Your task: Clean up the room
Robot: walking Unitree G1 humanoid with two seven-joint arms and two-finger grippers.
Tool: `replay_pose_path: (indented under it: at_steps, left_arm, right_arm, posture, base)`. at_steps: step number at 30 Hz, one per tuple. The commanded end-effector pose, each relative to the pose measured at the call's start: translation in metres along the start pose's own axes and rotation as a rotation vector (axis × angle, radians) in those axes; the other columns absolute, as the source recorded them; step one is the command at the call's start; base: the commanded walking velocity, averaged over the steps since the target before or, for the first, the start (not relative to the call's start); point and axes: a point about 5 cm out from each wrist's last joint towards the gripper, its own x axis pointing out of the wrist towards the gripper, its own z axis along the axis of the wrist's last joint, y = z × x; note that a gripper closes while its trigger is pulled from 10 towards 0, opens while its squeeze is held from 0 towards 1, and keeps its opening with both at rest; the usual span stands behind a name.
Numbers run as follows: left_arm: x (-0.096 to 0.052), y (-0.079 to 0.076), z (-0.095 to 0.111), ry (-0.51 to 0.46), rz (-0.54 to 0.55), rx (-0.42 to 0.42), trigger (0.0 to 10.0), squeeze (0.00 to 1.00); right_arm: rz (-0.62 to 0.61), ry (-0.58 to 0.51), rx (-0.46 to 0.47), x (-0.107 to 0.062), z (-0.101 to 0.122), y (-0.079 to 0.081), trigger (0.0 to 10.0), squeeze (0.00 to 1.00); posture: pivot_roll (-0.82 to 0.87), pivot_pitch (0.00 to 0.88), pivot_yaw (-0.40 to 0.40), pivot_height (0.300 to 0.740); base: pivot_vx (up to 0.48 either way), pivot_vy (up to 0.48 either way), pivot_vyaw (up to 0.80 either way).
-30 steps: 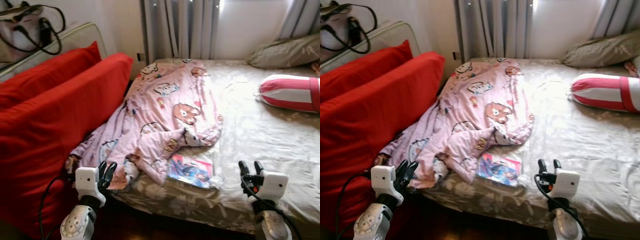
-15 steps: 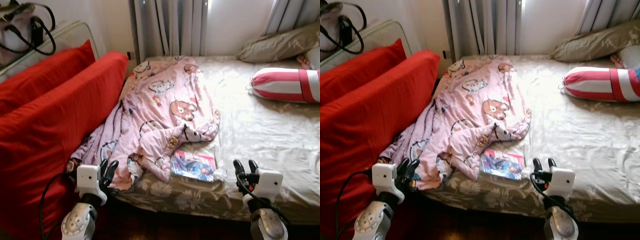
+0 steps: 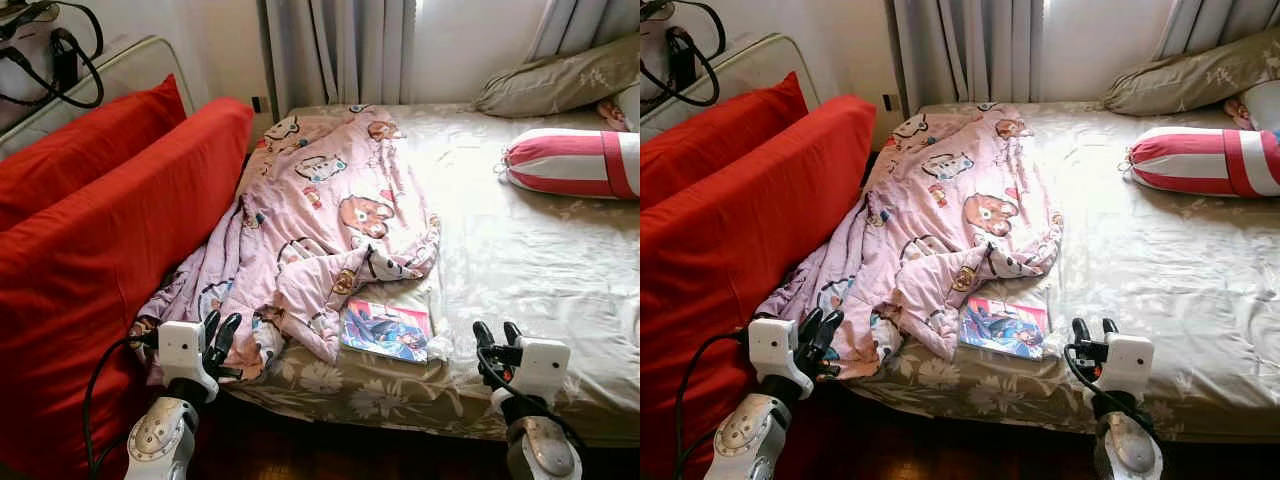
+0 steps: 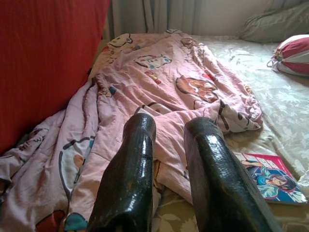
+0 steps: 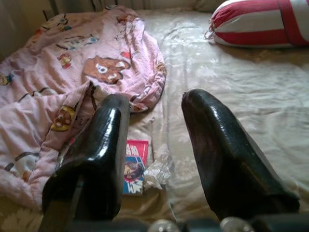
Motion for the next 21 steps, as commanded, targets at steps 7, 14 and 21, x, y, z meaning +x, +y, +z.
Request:
replay_pose_path:
  at_steps: [7, 14, 21]
  left_arm:
    - [-0.0033, 0.0021, 0.0012, 0.003, 0.007, 0.001, 10.0, 0.00]
    - [-0.0046, 0.0033, 0.0006, 0.010, 0.008, 0.003, 10.0, 0.00]
    - [-0.0050, 0.0020, -0.0025, 0.036, 0.001, 0.007, 10.0, 0.00]
  right_arm:
    - [0.028, -0.006, -0.002, -0.0022, 0.0018, 0.0056, 10.0, 0.00]
    - [0.034, -0.016, 0.001, -0.0025, 0.0035, 0.0059, 10.0, 0.00]
    - [0.037, -0.003, 0.021, 0.0013, 0.0035, 0.0046, 10.0, 0.00]
  posture:
    - [-0.08, 0.000, 0.084, 0.672]
    - [-0.08, 0.000, 0.087, 0.672]
    - [-0.08, 0.000, 0.091, 0.672]
  base:
    - [0.000, 0.000, 0.00]
    - [0.000, 0.000, 0.00]
    - [0.000, 0.000, 0.00]
